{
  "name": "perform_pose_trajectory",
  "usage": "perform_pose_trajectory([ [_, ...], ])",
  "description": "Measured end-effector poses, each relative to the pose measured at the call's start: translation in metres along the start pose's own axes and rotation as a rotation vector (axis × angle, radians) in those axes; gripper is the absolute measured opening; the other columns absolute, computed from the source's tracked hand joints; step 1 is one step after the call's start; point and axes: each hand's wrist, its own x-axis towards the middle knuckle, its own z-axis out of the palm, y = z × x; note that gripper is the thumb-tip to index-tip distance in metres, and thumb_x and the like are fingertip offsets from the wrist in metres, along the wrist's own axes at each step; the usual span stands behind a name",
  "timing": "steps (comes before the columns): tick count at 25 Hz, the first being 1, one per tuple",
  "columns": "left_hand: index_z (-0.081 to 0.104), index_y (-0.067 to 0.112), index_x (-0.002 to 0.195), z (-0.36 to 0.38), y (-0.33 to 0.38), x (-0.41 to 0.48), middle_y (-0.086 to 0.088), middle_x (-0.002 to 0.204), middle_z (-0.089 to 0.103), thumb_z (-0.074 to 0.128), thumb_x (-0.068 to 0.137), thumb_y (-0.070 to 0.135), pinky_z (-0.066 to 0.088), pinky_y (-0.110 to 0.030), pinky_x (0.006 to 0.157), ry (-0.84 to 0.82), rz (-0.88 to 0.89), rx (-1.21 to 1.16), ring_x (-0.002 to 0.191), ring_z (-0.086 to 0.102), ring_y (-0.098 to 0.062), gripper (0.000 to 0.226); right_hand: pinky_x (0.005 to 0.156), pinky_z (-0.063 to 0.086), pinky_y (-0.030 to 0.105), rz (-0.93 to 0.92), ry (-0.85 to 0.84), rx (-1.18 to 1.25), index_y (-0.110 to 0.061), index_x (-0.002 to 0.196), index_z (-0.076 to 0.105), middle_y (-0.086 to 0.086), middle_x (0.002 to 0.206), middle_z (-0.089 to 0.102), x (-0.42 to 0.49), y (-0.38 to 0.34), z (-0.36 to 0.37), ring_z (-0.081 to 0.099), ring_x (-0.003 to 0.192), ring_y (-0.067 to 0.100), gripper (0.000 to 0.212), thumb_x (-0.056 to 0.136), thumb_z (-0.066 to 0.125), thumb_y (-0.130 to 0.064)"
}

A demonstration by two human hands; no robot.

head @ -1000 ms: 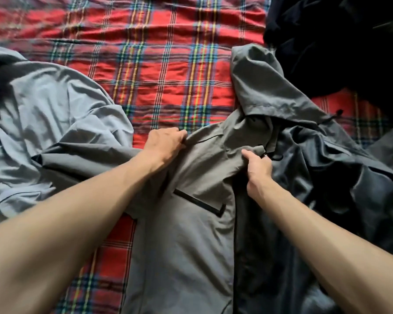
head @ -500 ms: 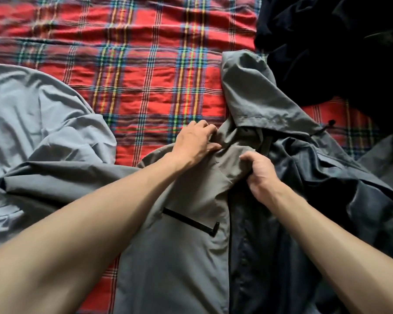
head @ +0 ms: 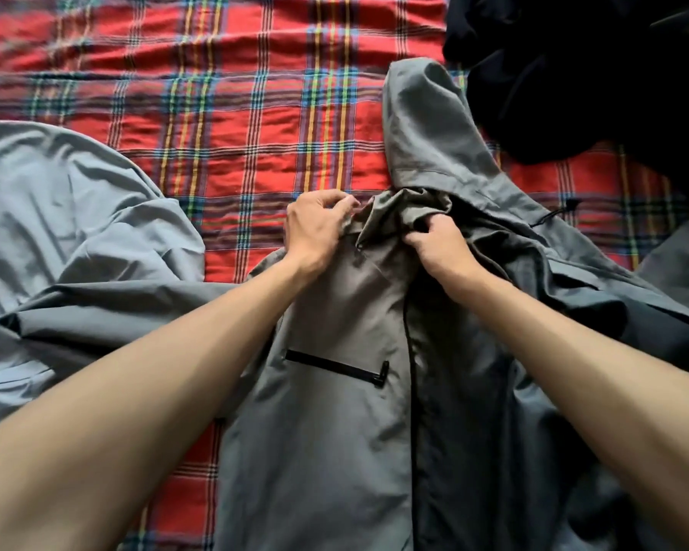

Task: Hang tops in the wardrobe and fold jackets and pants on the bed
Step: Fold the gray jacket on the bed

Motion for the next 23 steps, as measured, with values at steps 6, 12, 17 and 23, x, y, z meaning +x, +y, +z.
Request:
perform_pose_trajectory([
  [6, 0.066, 0.028, 0.093, -0.004, -0.017, 0.002, 0.010, 0.084, 0.067, 0.074, 0.080, 0.042, 0.053, -0.034, 0.078, -0.272, 0.191, 0.244, 0.079, 0.062, -0.011, 0.021, 0.083, 0.054, 0.033, 0.260, -0.104, 0.528, -0.010, 0.087, 0.075, 0.009, 0.087, 0.075, -0.001, -0.011, -0.008, 0.070, 0.080, 0.020, 0.010, 0.078, 0.076, -0.013],
  [12, 0.064, 0.018, 0.079, -0.009, -0.009, 0.010, 0.002, 0.077, 0.067, 0.056, 0.091, 0.034, 0.048, -0.039, 0.082, -0.160, 0.051, -0.044, 0.075, 0.059, -0.011, 0.021, 0.085, 0.055, 0.040, 0.182, -0.068, 0.530, -0.002, 0.092, 0.072, 0.021, 0.092, 0.070, 0.027, -0.025, -0.011, 0.068, 0.084, 0.034, 0.030, 0.062, 0.070, -0.008],
  [17, 0.051, 0.021, 0.108, -0.074, -0.037, -0.010, -0.006, 0.110, 0.068, 0.042, 0.091, 0.068, 0.046, -0.042, 0.086, -0.392, 0.035, 0.639, 0.103, 0.062, -0.029, 0.051, 0.097, 0.051, 0.039, 0.036, -0.201, -0.077, -0.009, 0.117, 0.067, 0.012, 0.113, 0.071, 0.032, -0.019, 0.000, 0.066, 0.107, 0.026, 0.042, 0.079, 0.067, -0.025],
  [23, 0.065, 0.026, 0.097, -0.155, -0.063, -0.051, -0.011, 0.107, 0.070, 0.052, 0.088, 0.066, 0.047, -0.037, 0.083, -0.481, 0.029, 1.174, 0.105, 0.063, -0.031, 0.043, 0.088, 0.045, 0.048, 0.029, 0.344, -0.563, -0.006, 0.123, 0.044, 0.018, 0.125, 0.045, -0.021, -0.013, 0.020, 0.055, 0.110, 0.041, 0.059, 0.084, 0.069, -0.042],
])
